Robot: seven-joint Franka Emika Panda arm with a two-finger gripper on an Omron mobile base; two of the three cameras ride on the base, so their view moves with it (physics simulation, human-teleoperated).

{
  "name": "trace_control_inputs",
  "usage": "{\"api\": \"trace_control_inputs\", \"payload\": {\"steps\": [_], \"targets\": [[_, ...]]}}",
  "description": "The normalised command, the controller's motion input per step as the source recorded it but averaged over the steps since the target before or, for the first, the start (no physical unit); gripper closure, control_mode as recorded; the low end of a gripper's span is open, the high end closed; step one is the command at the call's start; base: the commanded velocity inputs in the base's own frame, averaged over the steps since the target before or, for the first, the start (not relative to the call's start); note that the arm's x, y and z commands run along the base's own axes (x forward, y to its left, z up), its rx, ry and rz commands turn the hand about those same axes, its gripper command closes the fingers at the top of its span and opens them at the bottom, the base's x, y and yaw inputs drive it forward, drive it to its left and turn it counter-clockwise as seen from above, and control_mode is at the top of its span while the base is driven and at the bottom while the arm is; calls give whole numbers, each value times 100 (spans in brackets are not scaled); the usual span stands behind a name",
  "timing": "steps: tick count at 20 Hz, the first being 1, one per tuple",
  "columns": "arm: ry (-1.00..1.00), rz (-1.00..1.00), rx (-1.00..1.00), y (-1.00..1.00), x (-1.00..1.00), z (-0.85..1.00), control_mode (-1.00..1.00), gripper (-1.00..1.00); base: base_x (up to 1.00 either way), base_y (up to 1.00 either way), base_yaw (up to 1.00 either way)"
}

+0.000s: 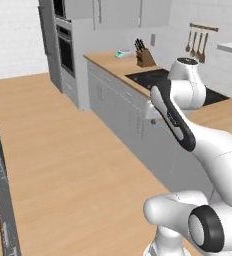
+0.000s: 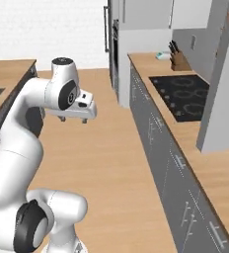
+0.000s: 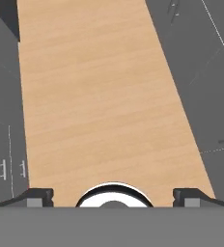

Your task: Gather all objects into one cabinet and sort the glasses and bowls to opposite sides.

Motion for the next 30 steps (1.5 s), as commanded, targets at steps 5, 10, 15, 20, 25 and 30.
{"api": "trace_control_inputs", "payload": {"steps": [5, 10, 15, 20, 25, 30], "targets": [[0, 0, 0, 0, 0, 0, 100, -100, 100, 27, 23], [0, 0, 0, 0, 0, 0, 100, -100, 100, 0, 45], [0, 0, 0, 0, 0, 0, 100, -100, 100, 0, 38], [0, 0, 0, 0, 0, 0, 100, -100, 100, -20, 17], [0, 0, 0, 0, 0, 0, 100, -100, 100, -29, 7], [0, 0, 0, 0, 0, 0, 100, -100, 100, -33, 5]]}}
